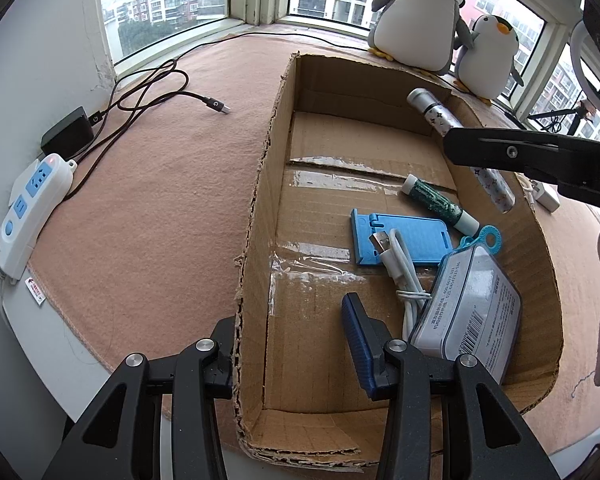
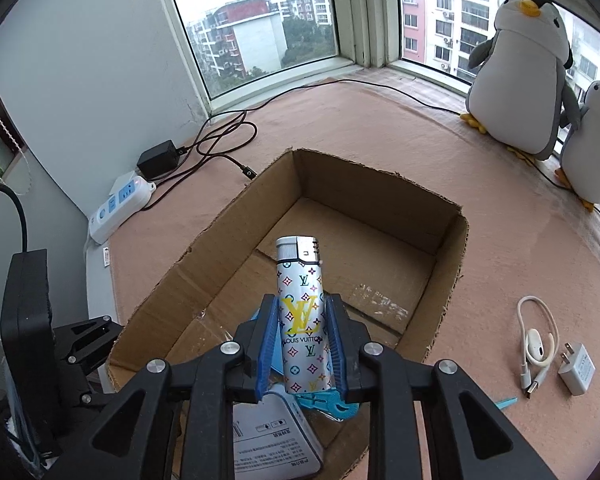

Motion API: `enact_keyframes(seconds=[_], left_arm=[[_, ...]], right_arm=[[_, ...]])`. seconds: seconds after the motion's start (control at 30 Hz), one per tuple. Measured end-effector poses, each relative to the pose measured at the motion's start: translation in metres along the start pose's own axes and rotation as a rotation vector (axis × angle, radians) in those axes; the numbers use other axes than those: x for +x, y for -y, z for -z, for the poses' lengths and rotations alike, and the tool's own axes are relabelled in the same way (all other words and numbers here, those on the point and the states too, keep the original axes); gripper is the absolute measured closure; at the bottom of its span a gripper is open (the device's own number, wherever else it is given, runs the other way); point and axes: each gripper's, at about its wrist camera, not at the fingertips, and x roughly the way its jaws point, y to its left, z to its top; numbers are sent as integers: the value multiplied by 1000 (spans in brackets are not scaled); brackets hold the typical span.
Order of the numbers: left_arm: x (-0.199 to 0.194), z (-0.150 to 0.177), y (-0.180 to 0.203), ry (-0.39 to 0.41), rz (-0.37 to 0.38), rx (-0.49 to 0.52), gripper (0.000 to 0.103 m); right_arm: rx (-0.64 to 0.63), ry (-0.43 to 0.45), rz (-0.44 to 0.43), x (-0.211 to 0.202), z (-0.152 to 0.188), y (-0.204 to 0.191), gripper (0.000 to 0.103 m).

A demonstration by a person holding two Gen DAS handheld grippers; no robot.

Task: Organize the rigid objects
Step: 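Lift the patterned cylinder, carry it into the box and release, then move the right gripper to the teal clothespin and close on it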

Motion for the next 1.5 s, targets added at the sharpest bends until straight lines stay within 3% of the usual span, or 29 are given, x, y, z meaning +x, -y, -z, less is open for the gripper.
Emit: enact_keyframes(seconds=[0.03, 0.1, 0.13, 0.8, 1.2, 1.5], left_arm=[[0, 0, 0, 0, 0, 0, 57], [0, 0, 0, 0, 0, 1, 57], [0, 0, 0, 1, 0, 1, 57], [0, 0, -1, 1, 1, 0, 57], [-1, 0, -1, 2, 3, -1, 57], [-1, 1, 0, 2, 4, -2, 57]], right_arm=[[1, 4, 6, -1, 0, 0, 68], [10, 28, 10, -5, 0, 1, 46], [15, 36, 10, -7, 0, 1, 45], [87, 39, 14, -29, 9, 22, 43], [390, 46, 16, -58, 39, 108, 40], [590, -22, 45, -46, 77, 159, 40]])
